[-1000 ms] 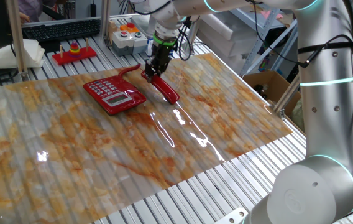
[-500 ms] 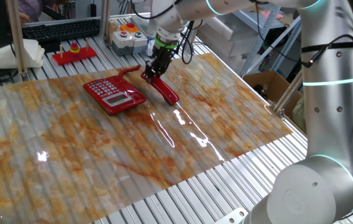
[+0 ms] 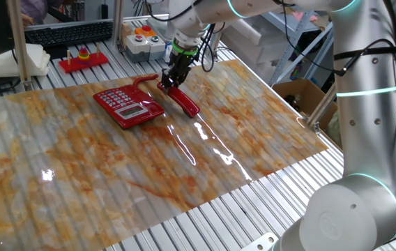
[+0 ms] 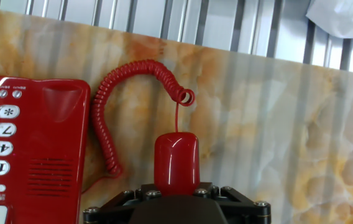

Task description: Place the handset of the telephone on the corresponding phone cradle

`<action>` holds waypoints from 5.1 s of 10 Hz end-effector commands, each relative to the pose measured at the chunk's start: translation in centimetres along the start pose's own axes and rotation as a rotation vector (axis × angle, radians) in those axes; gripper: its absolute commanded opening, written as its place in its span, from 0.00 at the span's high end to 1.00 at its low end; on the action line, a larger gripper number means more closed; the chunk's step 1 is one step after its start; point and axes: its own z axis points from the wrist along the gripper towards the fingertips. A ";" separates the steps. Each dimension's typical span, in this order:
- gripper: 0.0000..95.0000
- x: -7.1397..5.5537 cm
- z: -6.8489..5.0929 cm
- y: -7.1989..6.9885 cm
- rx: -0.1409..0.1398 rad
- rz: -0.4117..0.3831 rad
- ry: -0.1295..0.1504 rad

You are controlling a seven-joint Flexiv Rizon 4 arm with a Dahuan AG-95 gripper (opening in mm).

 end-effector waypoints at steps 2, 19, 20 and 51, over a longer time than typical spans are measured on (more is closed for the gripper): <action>0.60 0.2 -0.1 0.1 0.001 0.004 -0.003; 0.20 0.3 -0.4 -0.2 0.004 -0.012 -0.006; 0.20 0.3 -0.4 -0.2 0.004 -0.012 -0.005; 1.00 0.2 3.6 -1.0 0.046 -0.070 0.091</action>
